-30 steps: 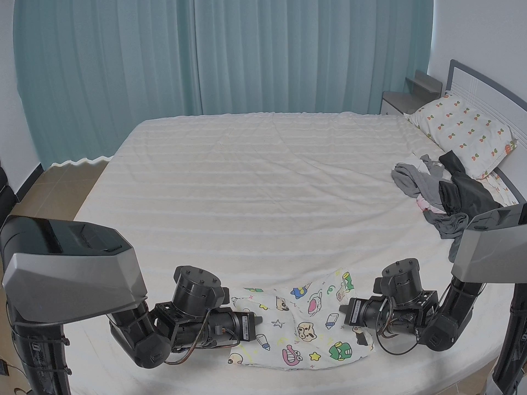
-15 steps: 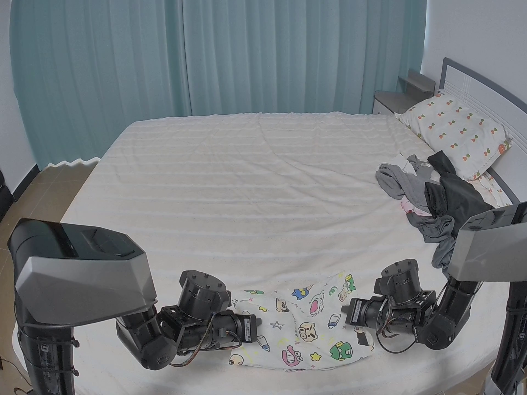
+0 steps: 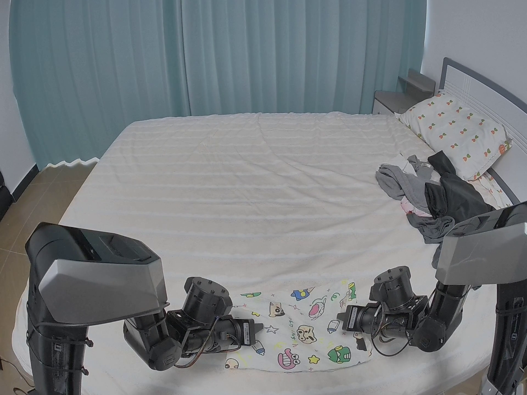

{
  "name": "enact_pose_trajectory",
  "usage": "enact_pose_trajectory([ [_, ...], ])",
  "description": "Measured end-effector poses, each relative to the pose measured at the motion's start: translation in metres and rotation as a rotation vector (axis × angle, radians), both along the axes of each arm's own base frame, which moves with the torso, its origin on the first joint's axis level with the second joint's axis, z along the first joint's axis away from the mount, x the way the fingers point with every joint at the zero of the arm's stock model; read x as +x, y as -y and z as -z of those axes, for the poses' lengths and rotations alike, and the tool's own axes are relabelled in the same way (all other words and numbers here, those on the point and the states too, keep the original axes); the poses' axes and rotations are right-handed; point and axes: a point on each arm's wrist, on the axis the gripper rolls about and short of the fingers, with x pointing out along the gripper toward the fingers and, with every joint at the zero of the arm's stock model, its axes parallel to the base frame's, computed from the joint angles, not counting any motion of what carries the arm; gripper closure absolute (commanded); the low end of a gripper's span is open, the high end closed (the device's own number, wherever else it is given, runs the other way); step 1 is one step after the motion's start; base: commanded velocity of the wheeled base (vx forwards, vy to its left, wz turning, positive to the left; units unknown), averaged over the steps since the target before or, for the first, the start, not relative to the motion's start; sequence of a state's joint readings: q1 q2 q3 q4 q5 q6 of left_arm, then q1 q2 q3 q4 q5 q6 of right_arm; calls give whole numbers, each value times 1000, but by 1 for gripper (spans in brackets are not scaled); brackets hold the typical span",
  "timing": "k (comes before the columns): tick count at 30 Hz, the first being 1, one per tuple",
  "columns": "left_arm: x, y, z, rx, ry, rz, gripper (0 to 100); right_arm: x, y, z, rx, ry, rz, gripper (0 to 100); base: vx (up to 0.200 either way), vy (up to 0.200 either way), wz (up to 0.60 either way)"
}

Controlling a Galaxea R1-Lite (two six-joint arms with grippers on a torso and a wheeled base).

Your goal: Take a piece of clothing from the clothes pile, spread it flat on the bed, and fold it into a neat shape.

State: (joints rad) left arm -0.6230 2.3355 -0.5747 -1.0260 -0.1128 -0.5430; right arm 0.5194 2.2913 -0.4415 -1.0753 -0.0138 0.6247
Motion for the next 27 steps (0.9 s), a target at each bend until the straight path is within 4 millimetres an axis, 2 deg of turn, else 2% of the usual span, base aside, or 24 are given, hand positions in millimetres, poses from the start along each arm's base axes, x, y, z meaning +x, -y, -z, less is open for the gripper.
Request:
enact_pose_trajectory([
  [9, 2, -21, 5, 47, -5, -80, 0, 1, 18, 3, -18, -23, 55, 0, 0, 0, 0],
  [13, 7, -42, -3, 27, 32, -152, 0, 5, 39, -6, -11, -5, 126, 0, 0, 0, 0],
  [16, 6, -58, -16, 10, 76, -210, 0, 4, 52, -23, 3, 35, 166, 0, 0, 0, 0],
  [20, 0, -78, -42, -3, 156, -298, 0, -4, 65, -58, 23, 137, 208, 0, 0, 0, 0],
  [23, -9, -87, -62, -1, 221, -360, 0, -15, 72, -83, 20, 218, 210, 0, 0, 0, 0],
  [27, -25, -97, -93, 10, 332, -459, 0, -41, 84, -117, -10, 334, 196, 0, 0, 0, 0],
])
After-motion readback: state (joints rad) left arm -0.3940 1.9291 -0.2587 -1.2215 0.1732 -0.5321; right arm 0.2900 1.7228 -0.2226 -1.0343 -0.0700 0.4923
